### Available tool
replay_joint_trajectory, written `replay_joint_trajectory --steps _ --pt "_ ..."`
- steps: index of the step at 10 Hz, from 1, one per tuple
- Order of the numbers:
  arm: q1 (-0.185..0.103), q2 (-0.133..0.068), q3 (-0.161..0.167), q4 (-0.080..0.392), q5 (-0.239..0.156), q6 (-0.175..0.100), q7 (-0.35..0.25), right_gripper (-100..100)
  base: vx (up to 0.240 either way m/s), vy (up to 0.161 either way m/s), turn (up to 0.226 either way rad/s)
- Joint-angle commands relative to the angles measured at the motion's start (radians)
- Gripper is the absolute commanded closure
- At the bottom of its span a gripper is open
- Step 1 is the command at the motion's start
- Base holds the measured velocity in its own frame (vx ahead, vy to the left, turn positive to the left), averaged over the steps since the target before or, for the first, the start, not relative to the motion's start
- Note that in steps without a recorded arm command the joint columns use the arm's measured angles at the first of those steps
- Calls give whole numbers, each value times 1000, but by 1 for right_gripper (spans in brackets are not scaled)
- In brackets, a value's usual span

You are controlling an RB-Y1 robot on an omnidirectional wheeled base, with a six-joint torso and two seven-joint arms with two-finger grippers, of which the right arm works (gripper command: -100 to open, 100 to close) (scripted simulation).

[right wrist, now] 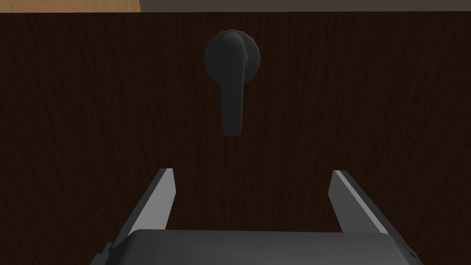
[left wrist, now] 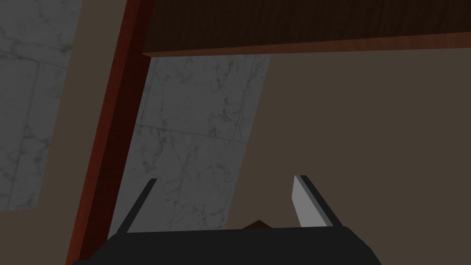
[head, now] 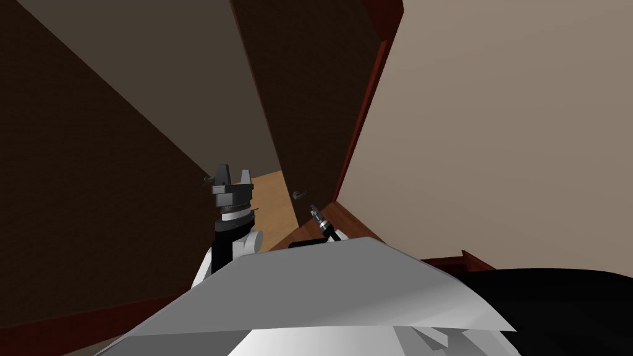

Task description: Push the door open

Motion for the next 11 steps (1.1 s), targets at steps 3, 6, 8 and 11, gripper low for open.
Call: replay_joint_trajectory --steps 3,6,8,11 --pt "-8 4 2 25 0 -4 2 -100 113 72 -10" --pt "-12 8 -5 35 -1 -4 6 -100 162 90 26" --pt "-16 15 -12 45 -3 -5 11 -100 172 111 36" --pt "-20 20 -16 52 -4 -6 13 -100 147 113 18"
